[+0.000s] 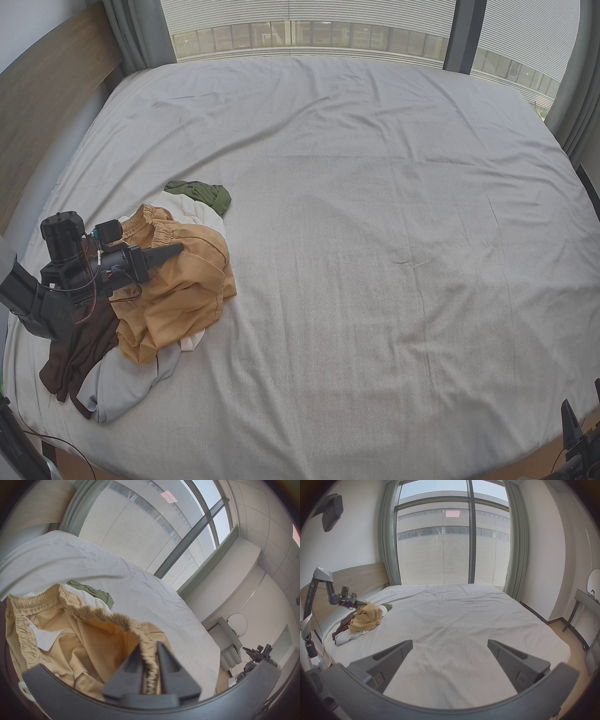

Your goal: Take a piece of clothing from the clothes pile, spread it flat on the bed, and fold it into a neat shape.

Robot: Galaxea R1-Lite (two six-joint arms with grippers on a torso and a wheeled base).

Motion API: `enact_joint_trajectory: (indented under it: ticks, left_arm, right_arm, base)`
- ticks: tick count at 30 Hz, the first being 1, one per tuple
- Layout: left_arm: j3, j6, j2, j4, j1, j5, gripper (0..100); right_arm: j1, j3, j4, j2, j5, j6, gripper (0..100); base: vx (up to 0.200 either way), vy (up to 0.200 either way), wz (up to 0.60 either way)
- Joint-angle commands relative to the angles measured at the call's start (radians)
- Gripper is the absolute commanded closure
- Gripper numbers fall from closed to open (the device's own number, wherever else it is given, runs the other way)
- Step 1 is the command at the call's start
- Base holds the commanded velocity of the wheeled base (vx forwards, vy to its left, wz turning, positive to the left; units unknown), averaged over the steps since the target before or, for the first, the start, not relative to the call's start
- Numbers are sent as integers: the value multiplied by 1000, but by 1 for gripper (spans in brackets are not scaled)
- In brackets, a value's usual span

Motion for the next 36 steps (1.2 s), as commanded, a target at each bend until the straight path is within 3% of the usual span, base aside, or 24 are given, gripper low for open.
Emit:
enact_joint_trajectory:
  ticks: [1,11,21,27,36]
  left_arm:
    - [-3,-11,1,-3,1,0,100]
    - [19,-87,-132,-3,-40,-7,100]
    - [14,-95,-266,-3,-184,7,100]
    - [2,-93,-313,-1,-326,105,100]
    - [-66,-95,-315,3,-450,182,100]
  right_arm:
    - [0,18,0,-12,0,0,0]
    - [0,18,0,-12,0,0,0]
    - [0,18,1,-12,1,0,0]
    - [0,18,1,-12,1,0,0]
    - [0,18,1,-12,1,0,0]
  base:
    - [0,0,0]
    - [0,0,0]
    - [0,0,0]
    - [0,0,0]
    - [0,0,0]
